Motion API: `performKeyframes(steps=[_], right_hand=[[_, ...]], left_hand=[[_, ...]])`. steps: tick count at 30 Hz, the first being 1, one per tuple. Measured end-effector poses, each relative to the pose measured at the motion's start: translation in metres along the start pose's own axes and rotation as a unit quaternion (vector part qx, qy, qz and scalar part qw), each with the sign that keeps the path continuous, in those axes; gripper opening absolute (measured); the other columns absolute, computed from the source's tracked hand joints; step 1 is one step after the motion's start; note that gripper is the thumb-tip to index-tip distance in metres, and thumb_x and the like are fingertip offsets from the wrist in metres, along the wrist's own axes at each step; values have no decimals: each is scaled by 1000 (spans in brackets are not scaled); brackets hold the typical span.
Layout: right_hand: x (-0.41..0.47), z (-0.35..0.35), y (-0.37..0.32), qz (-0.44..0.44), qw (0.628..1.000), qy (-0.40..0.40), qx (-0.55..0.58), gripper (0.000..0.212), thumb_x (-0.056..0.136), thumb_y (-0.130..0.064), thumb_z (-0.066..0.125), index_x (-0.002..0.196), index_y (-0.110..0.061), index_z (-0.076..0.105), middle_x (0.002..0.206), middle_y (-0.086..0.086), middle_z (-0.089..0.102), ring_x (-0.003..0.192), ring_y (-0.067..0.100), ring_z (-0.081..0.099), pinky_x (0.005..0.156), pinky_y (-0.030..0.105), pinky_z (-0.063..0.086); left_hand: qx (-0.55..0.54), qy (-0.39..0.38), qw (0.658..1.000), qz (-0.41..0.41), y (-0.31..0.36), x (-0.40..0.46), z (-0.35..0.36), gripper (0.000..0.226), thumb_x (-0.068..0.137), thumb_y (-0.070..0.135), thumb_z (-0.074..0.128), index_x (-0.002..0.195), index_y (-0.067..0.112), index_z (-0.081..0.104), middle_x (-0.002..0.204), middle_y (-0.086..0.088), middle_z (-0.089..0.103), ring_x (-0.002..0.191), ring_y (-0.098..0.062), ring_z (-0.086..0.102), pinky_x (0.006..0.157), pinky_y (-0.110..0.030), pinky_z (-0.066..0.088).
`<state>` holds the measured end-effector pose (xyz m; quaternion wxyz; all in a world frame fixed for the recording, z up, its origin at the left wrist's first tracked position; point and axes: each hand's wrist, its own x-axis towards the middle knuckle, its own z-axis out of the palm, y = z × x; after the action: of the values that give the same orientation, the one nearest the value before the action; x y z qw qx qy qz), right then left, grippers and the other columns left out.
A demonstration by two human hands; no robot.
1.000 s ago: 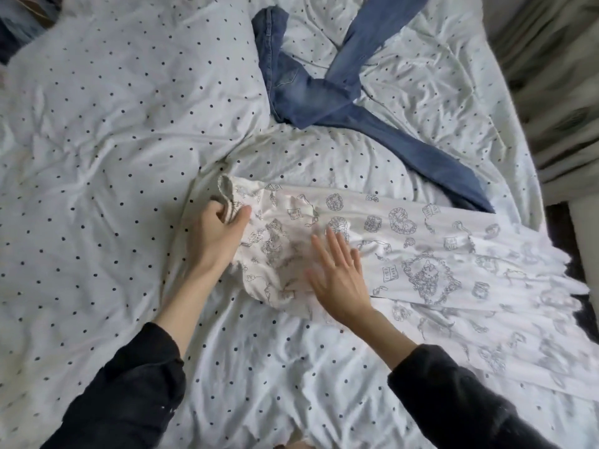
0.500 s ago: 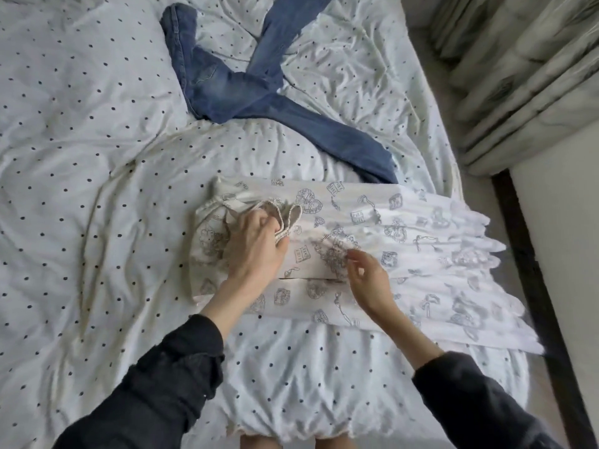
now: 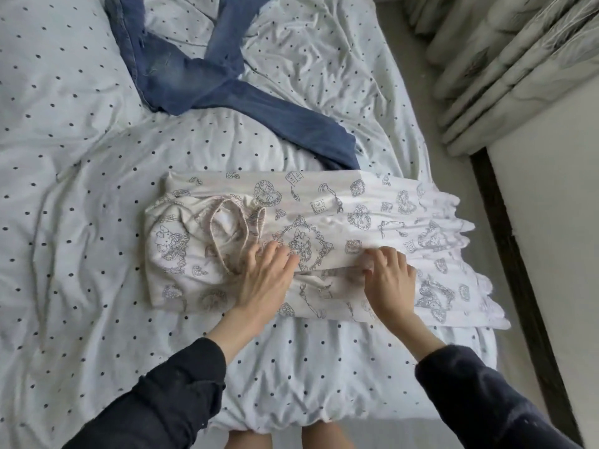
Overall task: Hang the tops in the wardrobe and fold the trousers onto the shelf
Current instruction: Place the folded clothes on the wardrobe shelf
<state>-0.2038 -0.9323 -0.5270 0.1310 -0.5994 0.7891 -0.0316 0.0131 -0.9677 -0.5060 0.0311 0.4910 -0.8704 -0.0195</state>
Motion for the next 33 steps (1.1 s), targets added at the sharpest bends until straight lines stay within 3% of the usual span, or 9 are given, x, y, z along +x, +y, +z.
performKeyframes(steps=[4, 8, 13, 17, 21, 26, 30, 33], right_hand=[[14, -5, 39, 17, 998, -38, -44, 52, 78, 0, 60, 128, -7, 48, 135, 15, 47, 122, 37, 45, 87, 52, 42], [33, -1, 72, 30, 992, -81, -88, 60, 89, -10, 48, 145, -13, 26, 150, 8, 28, 136, 29, 28, 99, 50, 34], [47, 0, 101, 40, 990, -74, -116, 46, 90, -7, 48, 135, -14, 39, 139, 9, 41, 130, 30, 35, 95, 52, 35], [39, -10, 113, 6, 998, 39, -39, 33, 80, 0, 41, 107, -2, 60, 117, 15, 61, 112, 38, 55, 85, 55, 46], [3, -23, 125, -24, 993, 117, 3, 29, 84, -4, 38, 98, -1, 63, 112, 15, 66, 109, 36, 60, 84, 50, 49], [-49, -12, 150, -46, 993, 107, -29, 21, 84, -6, 41, 88, -5, 62, 103, 11, 67, 105, 33, 61, 87, 50, 48], [-37, -2, 165, -26, 996, 69, -58, 21, 80, -8, 40, 92, -3, 56, 107, 16, 63, 106, 36, 59, 85, 54, 48], [-5, 6, 172, 32, 997, 19, -68, 35, 73, -3, 58, 107, 0, 53, 122, 20, 55, 113, 40, 53, 89, 60, 43]], left_hand=[[-7, -76, 997, -17, 13, 10, 12, 50, 49, 1, 79, 96, 11, 63, 91, -9, 61, 81, -26, 58, 66, -37, 47], [-1, -66, 997, -30, 11, 23, 18, 39, 54, -10, 76, 88, 6, 64, 88, -14, 61, 75, -28, 59, 57, -35, 48], [-25, -41, 999, -17, 6, 12, 15, 31, 64, -13, 72, 90, 2, 61, 88, -14, 62, 74, -29, 61, 62, -37, 54], [-37, -6, 999, -22, 12, -4, 10, 25, 71, -7, 65, 94, 3, 61, 84, -12, 58, 71, -29, 59, 60, -38, 51], [-46, -6, 999, -25, 26, -20, 14, 20, 73, -2, 64, 91, 6, 60, 80, -11, 57, 68, -29, 57, 56, -40, 49], [-9, -78, 997, -2, 43, -39, 29, 30, 59, 2, 79, 82, 9, 61, 76, -9, 56, 67, -27, 56, 57, -37, 46], [12, -77, 997, 3, 51, -35, 35, 49, 56, 10, 79, 98, 15, 54, 83, -8, 54, 75, -28, 52, 63, -40, 42], [5, -58, 998, 31, 61, -23, 42, 66, 52, 6, 77, 111, 16, 50, 87, -8, 54, 80, -27, 50, 65, -39, 43]])
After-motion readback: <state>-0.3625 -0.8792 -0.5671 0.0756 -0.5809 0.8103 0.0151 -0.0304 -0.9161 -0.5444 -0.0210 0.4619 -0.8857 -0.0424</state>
